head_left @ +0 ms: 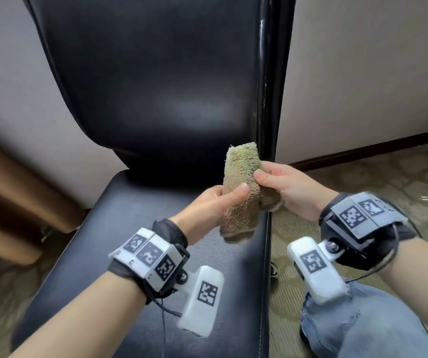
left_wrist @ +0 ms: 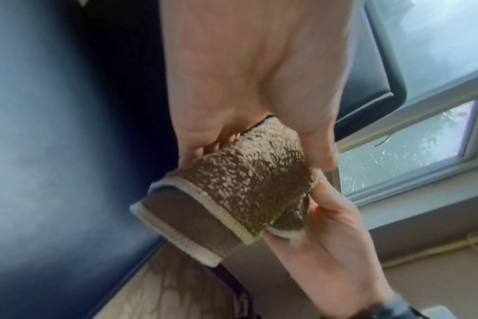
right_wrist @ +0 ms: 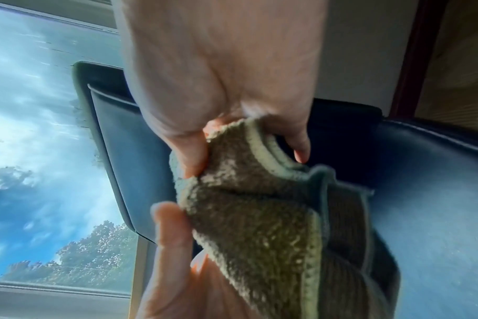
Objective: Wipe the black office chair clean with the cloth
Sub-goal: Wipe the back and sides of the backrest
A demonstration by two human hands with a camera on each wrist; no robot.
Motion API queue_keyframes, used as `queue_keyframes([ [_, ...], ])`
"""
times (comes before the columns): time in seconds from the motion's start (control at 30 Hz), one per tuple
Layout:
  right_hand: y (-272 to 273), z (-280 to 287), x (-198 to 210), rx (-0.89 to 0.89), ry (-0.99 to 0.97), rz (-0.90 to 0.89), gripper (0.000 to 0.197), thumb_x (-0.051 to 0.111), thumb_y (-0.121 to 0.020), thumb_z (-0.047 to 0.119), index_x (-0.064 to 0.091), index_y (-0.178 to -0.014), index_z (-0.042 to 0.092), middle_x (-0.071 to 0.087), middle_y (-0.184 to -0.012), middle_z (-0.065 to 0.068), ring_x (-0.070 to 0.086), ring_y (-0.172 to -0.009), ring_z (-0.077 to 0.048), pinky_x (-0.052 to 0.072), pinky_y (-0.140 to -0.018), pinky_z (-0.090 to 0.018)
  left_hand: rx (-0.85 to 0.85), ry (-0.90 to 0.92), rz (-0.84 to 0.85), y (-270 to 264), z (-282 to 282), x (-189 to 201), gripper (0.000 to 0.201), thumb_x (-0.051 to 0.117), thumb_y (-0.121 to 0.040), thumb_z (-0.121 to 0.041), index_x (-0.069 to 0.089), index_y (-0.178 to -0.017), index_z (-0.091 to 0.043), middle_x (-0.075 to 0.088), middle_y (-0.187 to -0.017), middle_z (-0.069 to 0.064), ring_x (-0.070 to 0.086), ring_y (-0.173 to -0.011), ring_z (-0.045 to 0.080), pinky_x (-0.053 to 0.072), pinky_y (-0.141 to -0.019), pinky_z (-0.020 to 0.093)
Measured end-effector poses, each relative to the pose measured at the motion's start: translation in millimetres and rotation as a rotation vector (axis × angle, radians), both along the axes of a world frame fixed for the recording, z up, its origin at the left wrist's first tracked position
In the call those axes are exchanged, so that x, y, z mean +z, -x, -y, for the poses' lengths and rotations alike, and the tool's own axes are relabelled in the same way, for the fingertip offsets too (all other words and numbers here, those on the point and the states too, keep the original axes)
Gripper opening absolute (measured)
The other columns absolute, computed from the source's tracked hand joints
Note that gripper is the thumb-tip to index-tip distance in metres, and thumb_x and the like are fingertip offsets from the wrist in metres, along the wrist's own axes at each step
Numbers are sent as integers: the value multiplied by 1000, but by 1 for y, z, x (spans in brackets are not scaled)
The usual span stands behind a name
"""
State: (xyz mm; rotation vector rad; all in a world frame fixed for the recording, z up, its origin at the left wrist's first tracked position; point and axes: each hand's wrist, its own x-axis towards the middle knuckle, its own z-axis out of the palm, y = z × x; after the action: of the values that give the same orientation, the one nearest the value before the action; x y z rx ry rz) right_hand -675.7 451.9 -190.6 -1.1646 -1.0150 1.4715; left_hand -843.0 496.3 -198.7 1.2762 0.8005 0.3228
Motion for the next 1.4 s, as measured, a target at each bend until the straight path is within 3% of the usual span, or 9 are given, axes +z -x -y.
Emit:
queue_keyframes([
  [0.2,1,-7,-5,-78,-53,216,29,57,-87,18,58,-116,24,63,-111,-4,61,-100,-17,48,-90,-32,285,8,51,-7,1,-3,22,66,-83,-7,63,-105,-3,68,-98,9,65,-84,17,55,-77,23],
  [0.37,-10,-2,-19,-62,-34,472,56,63,-85,28,36,-134,32,53,-123,5,53,-111,-8,38,-100,-26,95,-506,-272,-6,-12,-13,16,76,-75,-16,63,-76,-24,63,-68,-11,59,-62,0,46,-60,13],
  [0.53,-17,-3,-31,-186,-108,495,36,69,-81,7,58,-113,20,66,-99,11,62,-86,8,44,-77,-7,-50,-698,-364,-28,-23,-13,32,78,-72,-23,61,-97,-18,65,-83,-9,60,-75,5,46,-64,15],
  [0.73,-43,-25,-16,-363,-75,333,36,61,-88,22,44,-119,25,55,-117,-1,55,-108,-13,46,-94,-33,-26,-730,-226,-51,-48,18,37,57,-89,-17,43,-120,-29,61,-97,-8,59,-93,10,48,-83,25],
  [0.87,-73,-53,17,-520,-194,402,23,54,-92,20,49,-114,25,55,-105,9,53,-102,-8,42,-101,-41,201,-821,-19,-52,-83,70,42,49,-95,-18,27,-130,-27,53,-103,-11,57,-84,1,47,-62,7],
  [1.03,-89,-105,75,-662,-379,506,34,53,-91,21,42,-122,27,47,-112,4,48,-91,-2,43,-98,-36,281,-1010,279,-71,-112,122,58,51,-92,-2,15,-132,-24,55,-111,3,58,-99,5,48,-94,26],
  [1.2,-81,-131,97,-568,-515,393,39,44,-96,16,36,-127,37,58,-117,2,57,-82,3,45,-77,-18,508,-1429,4,-97,-124,123,46,56,-87,-4,50,-128,-23,34,-132,7,33,-106,-20,33,-87,5],
  [1.3,-83,-132,92,-547,-541,358,41,39,-97,12,35,-127,39,60,-117,3,59,-91,-5,46,-92,-32,597,-1534,-340,-96,-117,115,44,52,-92,-36,43,-135,-41,18,-150,-1,33,-124,11,40,-73,28],
  [1.4,-87,-129,89,-505,-554,354,46,36,-97,8,37,-126,44,59,-122,4,60,-106,-11,42,-103,-40,511,-1574,-487,-98,-110,111,64,52,-85,-56,24,-142,-49,5,-154,-4,23,-125,16,36,-69,28],
])
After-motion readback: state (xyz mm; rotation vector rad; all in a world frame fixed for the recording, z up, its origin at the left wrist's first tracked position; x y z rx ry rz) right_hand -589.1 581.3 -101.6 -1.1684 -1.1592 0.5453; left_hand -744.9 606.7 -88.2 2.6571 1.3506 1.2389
